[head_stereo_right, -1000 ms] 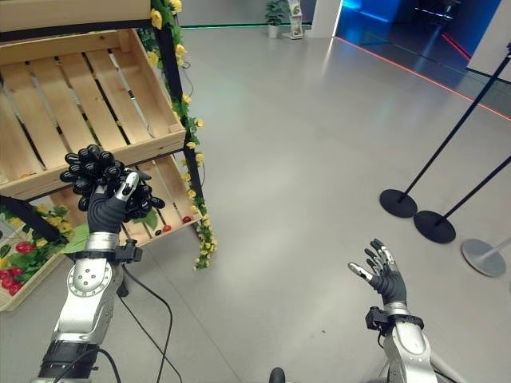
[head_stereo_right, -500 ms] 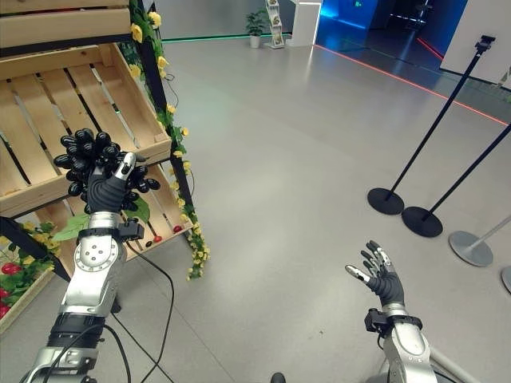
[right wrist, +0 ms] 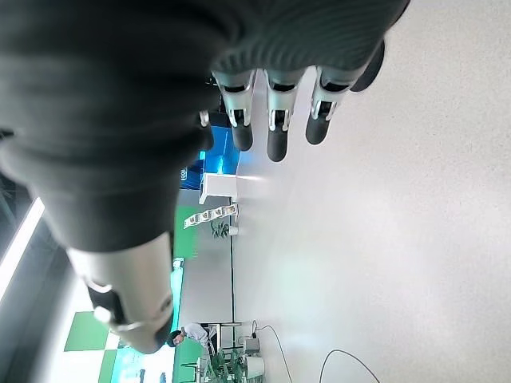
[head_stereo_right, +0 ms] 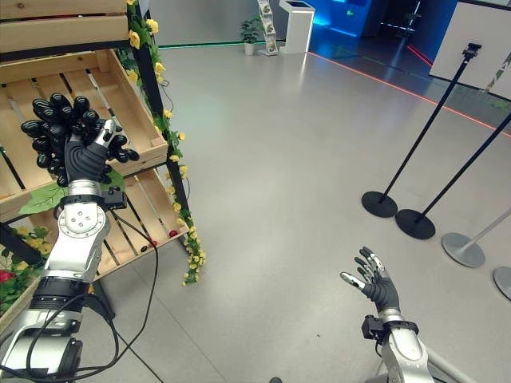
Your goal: Pick up the fruits from the basket on one side to the basket on the other side
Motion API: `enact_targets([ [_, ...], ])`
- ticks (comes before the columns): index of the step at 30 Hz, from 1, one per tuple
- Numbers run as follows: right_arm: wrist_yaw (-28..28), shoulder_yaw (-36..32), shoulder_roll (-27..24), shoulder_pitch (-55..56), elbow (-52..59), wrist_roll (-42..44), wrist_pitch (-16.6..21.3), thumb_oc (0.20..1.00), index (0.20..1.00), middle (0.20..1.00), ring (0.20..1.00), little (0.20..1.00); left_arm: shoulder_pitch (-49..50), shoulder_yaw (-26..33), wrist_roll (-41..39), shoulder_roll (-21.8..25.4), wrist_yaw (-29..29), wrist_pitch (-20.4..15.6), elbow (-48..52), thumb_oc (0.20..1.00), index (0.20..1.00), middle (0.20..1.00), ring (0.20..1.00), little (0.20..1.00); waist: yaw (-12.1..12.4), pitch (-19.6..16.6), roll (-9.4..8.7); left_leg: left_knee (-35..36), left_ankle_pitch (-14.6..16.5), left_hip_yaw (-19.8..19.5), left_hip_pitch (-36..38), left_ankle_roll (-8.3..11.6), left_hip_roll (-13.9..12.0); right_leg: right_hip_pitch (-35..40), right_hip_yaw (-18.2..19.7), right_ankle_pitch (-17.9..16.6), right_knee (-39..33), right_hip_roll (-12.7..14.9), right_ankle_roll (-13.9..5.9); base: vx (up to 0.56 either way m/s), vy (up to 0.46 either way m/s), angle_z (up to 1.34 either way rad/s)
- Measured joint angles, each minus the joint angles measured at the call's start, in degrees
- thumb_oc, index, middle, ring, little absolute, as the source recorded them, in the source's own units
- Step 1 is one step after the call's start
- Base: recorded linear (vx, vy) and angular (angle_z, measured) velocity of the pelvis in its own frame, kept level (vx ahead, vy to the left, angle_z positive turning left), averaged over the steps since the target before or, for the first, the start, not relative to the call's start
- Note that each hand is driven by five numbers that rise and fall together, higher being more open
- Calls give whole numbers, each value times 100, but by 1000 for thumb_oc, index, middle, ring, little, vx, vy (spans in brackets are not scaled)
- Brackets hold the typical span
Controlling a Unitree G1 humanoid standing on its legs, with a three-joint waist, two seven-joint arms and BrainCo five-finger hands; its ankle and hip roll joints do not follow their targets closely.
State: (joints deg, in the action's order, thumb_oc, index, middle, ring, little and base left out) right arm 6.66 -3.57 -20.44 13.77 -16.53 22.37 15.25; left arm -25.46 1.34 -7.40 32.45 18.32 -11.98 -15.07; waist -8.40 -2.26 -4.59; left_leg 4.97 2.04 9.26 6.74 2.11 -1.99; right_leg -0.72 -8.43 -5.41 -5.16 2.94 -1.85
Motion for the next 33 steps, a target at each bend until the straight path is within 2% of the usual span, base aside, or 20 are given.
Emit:
enact_targets([
  [6,2,0,0,1,0,0,-33,1000,1000,1000,1000,1000,-4,3,-7,9,155,37,-48,200,200,200,200,200,-34,-36,-47,0,0,7,2,0,1,-2,4,-5,0,1,2,0,0,0],
  [12,7,0,-1,26,0,0,-38,1000,1000,1000,1000,1000,-415,3,-15,66,358,60,-476,200,200,200,200,200,-41,-39,-47,0,0,9,0,0,3,-7,5,-5,0,0,2,0,0,0],
  [33,30,-7,-10,231,4,0,-38,1000,1000,1000,1000,1000,-504,14,-5,244,657,147,-473,200,200,200,200,200,-50,-39,-48,1,0,12,-26,0,2,-35,12,-5,-1,-2,3,0,0,0],
])
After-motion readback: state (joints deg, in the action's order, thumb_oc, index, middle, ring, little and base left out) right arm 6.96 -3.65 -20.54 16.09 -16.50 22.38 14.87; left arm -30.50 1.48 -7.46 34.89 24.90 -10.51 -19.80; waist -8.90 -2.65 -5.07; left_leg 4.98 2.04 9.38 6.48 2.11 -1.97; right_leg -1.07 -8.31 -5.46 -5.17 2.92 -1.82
